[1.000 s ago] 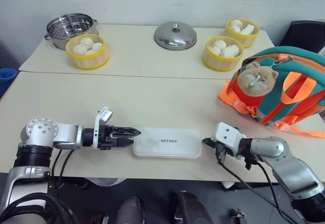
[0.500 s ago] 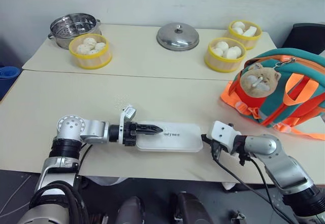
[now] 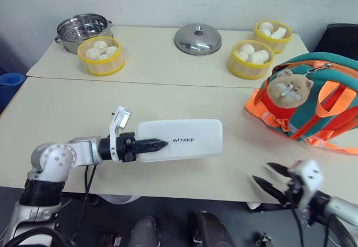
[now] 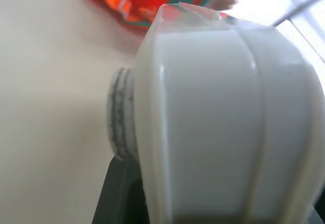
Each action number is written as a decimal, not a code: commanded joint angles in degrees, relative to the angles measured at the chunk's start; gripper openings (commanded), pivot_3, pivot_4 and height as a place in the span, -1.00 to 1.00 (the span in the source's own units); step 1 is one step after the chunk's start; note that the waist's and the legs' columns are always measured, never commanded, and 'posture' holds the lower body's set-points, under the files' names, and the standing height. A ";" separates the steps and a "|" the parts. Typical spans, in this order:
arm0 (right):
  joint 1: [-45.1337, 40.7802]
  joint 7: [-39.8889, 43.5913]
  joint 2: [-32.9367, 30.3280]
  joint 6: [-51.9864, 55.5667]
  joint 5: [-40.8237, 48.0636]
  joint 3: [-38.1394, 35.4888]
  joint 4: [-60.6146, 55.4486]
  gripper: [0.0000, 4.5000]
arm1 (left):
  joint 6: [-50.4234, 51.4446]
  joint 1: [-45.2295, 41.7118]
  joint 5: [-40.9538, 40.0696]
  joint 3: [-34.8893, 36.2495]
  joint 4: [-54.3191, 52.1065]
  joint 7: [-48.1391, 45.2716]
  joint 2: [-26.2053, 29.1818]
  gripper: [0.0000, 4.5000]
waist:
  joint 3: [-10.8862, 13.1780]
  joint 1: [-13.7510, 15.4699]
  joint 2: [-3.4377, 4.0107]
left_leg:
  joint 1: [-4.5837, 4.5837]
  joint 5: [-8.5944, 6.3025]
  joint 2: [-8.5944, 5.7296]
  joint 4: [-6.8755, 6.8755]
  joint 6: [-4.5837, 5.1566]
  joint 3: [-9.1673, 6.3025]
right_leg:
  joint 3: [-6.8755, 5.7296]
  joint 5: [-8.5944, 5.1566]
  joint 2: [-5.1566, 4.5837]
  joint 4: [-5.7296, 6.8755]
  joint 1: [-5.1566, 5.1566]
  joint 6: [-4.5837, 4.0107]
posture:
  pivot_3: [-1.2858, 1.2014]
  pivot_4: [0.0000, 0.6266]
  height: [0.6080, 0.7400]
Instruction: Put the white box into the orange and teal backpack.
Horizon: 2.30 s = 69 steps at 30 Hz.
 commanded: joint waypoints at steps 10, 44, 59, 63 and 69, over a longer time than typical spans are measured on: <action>-20.36 1.81 -7.89 -0.02 10.09 -6.74 11.85 0.97 | -19.96 1.55 16.11 -4.10 -1.54 -14.76 -2.06 -0.45 | 0.19 -0.55 0.32 | -0.02 0.00 0.06 -0.03 0.70 0.05 | 0.15 0.01 0.08 0.10 -0.15 -0.02 | 0.03 -0.52 1.00; -28.49 5.47 -24.21 37.02 53.14 5.49 -9.74 -0.98 | -2.64 -1.02 -2.02 26.58 0.68 -8.18 3.12 -0.45 | 0.44 0.15 -0.12 | -0.45 -0.08 0.03 0.11 0.88 -0.17 | -0.04 0.05 -0.14 0.01 -0.39 0.10 | 0.03 -0.52 1.00; -30.65 8.98 -22.27 36.87 46.55 9.60 -8.71 -0.98 | -18.04 -21.15 24.58 -3.70 6.05 -15.38 1.39 -0.45 | 0.49 0.31 -0.10 | -0.45 0.11 0.00 0.13 0.61 -0.10 | 0.01 0.12 0.02 -0.04 -0.33 0.23 | 0.03 -0.52 1.00; -31.87 9.05 -21.61 36.59 45.50 10.47 -7.85 -0.98 | -20.75 -29.72 33.02 -13.84 9.91 -16.27 -2.95 -0.45 | 0.48 0.53 -0.09 | -0.46 0.09 0.00 0.14 0.61 -0.07 | 0.03 0.11 0.02 -0.13 -0.31 0.26 | 0.03 -0.52 1.00; -34.04 8.87 -19.53 36.05 42.94 13.29 -7.28 -0.98 | -27.35 -41.78 40.31 -17.79 26.66 -9.18 -22.55 -0.45 | 0.49 1.56 -0.11 | -0.53 0.01 -0.06 0.29 0.95 -0.07 | 0.08 0.18 0.03 -0.21 -0.25 0.44 | 0.03 -0.52 1.00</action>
